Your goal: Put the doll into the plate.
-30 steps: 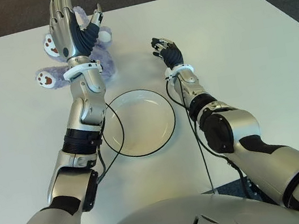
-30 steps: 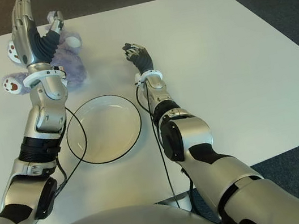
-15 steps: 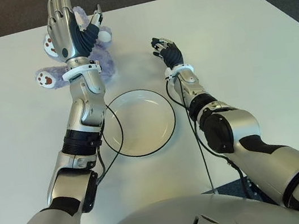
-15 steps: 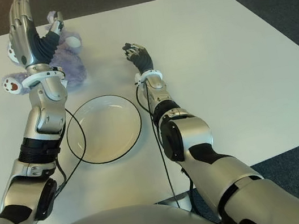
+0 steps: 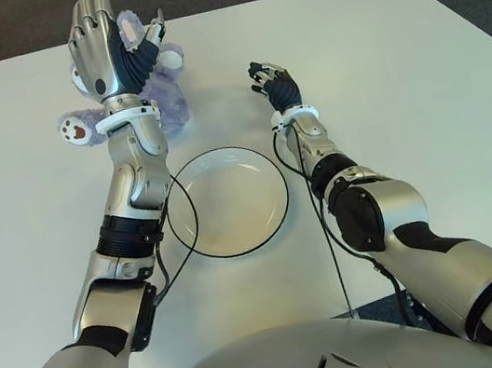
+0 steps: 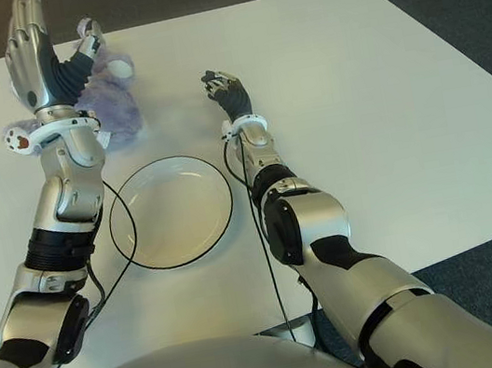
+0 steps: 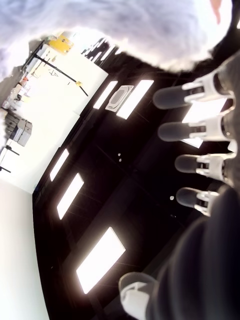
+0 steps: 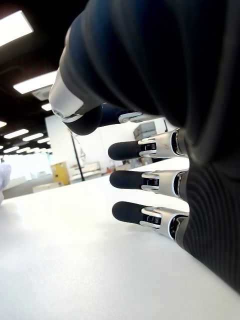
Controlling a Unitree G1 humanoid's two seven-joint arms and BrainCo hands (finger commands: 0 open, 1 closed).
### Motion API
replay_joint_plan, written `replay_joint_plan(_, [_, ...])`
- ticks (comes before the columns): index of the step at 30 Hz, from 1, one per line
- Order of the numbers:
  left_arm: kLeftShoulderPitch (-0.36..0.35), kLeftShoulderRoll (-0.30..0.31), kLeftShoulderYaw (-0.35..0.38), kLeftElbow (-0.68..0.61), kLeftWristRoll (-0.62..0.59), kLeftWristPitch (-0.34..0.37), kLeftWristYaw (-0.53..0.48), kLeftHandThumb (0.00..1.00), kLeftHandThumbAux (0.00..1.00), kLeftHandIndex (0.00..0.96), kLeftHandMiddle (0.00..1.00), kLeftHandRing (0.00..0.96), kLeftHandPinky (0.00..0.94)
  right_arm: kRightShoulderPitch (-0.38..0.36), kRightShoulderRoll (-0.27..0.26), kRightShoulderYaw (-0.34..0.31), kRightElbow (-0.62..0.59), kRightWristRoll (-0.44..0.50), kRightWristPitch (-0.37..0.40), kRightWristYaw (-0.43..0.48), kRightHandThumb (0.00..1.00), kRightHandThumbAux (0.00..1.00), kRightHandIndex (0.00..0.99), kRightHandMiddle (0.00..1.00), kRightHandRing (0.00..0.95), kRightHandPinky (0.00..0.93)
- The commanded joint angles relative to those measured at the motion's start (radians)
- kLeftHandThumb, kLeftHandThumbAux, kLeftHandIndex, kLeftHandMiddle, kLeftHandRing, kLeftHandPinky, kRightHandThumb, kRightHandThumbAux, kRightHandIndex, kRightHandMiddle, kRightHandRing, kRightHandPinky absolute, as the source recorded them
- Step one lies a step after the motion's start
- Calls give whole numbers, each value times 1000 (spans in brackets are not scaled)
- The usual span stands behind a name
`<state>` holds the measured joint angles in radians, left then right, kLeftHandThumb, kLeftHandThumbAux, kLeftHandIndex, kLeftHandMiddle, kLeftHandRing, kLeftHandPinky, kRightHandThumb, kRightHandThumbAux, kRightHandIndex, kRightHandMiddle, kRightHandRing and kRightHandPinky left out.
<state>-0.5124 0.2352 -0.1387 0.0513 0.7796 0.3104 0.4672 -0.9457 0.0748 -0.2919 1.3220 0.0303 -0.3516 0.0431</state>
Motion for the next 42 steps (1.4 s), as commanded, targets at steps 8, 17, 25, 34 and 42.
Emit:
replay_joint_plan(8, [35,6,-6,-40,23,43,-40,316,307,0,0,194,434,47,25,10,34,-13,57,-18,701,728,408,160,124,157])
replay_joint_plan(17, [58,14,-2,-88,56,78,-48,317,286,0,0,156,303,47,26,1,33,-5,50,-14,702,726,408,161,127,168])
replay_joint_plan(25, [103,47,2,-146,87,88,-77,285,273,0,0,134,324,44,27,8,31,-11,45,-25,701,727,407,159,124,161])
replay_joint_plan(34, [137,47,32,-133,64,35,-10,359,251,0,0,22,92,45,26,6,31,-10,50,-16,700,729,407,158,117,142])
replay_joint_plan(42, [154,21,62,-142,53,28,22,386,234,0,0,22,111,50,24,-8,33,3,52,-6,701,728,407,156,118,152])
